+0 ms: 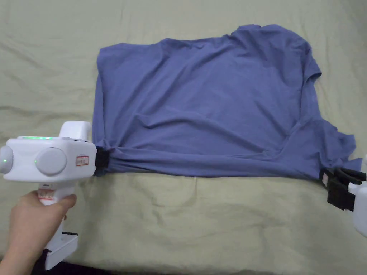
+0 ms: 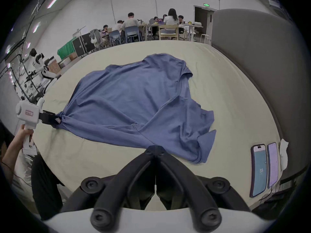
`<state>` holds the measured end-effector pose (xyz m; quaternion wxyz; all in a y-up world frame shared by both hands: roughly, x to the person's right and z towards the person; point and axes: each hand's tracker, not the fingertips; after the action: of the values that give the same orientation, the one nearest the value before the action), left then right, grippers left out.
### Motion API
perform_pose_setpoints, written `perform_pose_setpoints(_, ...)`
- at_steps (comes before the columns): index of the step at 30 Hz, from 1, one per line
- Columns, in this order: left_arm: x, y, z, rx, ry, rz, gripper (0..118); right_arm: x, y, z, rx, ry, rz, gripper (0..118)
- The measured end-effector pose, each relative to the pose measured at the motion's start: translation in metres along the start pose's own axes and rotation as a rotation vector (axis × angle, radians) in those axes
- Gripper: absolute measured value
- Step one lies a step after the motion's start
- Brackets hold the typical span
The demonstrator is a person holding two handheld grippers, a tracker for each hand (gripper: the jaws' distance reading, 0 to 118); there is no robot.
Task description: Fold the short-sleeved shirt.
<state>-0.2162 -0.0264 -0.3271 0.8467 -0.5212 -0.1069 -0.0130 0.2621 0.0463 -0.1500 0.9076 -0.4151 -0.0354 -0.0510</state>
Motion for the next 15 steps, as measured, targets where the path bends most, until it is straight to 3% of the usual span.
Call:
perform_pose_setpoints(3,0.003,-0.001,0.008,0.003,-0.001,-0.004,11,0.004,-0.001,-0.007,-0.022,0.010,-0.019,5)
perform_pose_setpoints(4,0.004,-0.001,0.011,0.008,0.003,-0.010,11,0.008,-0.001,-0.009,-0.035,0.013,-0.036,29)
perform_pose_setpoints(6,0.009,0.000,0.019,0.030,0.017,-0.026,11,0.017,-0.002,-0.019,-0.110,-0.004,-0.076,115)
perform_pose_setpoints(9,0.015,0.001,0.026,0.051,0.034,-0.038,11,0.030,-0.007,-0.028,-0.118,-0.042,-0.068,118)
perform_pose_setpoints(14,0.018,0.002,0.028,0.059,0.037,-0.042,11,0.068,-0.003,-0.062,-0.197,-0.083,-0.120,118)
perform_pose_setpoints(15,0.017,0.002,0.027,0.054,0.039,-0.044,11,0.074,-0.002,-0.072,-0.213,-0.086,-0.128,105)
